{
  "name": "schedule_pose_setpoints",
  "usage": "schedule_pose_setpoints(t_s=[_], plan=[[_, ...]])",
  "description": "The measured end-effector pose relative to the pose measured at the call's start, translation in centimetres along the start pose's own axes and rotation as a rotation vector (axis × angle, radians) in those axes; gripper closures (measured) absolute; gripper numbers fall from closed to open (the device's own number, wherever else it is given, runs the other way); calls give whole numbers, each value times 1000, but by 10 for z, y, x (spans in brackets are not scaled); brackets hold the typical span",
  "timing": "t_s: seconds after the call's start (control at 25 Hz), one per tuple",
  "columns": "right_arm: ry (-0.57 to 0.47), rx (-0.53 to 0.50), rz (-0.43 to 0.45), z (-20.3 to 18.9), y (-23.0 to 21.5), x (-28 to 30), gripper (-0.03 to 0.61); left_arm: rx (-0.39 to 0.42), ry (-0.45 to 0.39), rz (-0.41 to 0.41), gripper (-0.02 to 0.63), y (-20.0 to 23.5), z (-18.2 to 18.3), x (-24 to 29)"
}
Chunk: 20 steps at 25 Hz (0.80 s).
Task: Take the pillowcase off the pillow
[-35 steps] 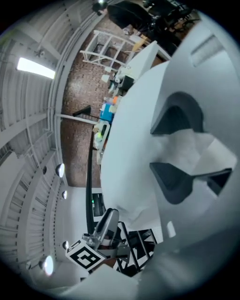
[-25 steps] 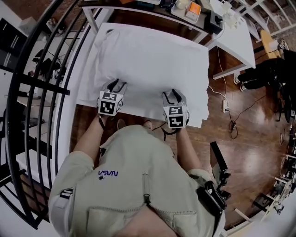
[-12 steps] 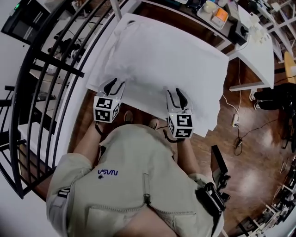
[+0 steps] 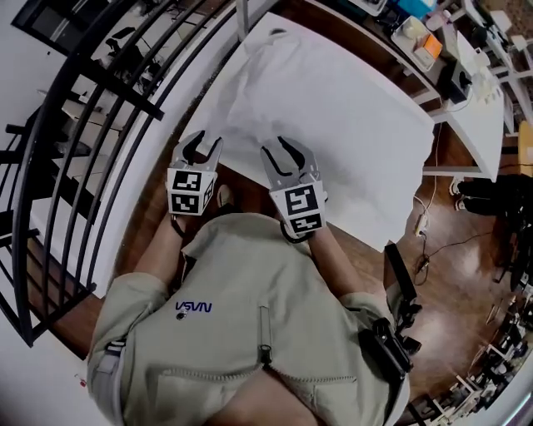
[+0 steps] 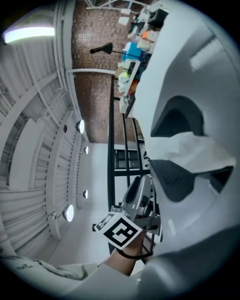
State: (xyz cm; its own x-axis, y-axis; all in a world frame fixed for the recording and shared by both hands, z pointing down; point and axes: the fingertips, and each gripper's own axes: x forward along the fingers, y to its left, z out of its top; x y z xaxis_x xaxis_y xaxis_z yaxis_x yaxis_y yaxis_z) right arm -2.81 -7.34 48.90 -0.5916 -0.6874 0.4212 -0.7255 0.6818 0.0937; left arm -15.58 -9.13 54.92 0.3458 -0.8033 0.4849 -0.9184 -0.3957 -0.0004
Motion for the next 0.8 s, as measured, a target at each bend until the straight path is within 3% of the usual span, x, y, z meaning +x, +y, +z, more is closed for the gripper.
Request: schedule_pose_setpoints(t_s=[0.16, 0.28, 0.64, 0.72, 0.76, 0.8], plan=[[81, -107, -20, 11, 26, 48, 419, 32, -3, -63, 433, 27, -7, 13], [164, -177, -63, 8, 32, 76, 412, 82, 49, -137, 433, 31, -20, 33], [377, -266, -123, -33, 15, 111, 408, 200, 158, -370, 434, -14, -44, 85], [420, -278, -132, -46, 9, 114, 409, 236, 187, -400, 498, -25, -49, 90], [430, -284, -140, -50, 7, 114, 429, 255, 194, -409, 576, -28, -50, 90], [430, -288, -149, -50, 6, 113, 461, 266, 194, -414, 606, -30, -50, 89]])
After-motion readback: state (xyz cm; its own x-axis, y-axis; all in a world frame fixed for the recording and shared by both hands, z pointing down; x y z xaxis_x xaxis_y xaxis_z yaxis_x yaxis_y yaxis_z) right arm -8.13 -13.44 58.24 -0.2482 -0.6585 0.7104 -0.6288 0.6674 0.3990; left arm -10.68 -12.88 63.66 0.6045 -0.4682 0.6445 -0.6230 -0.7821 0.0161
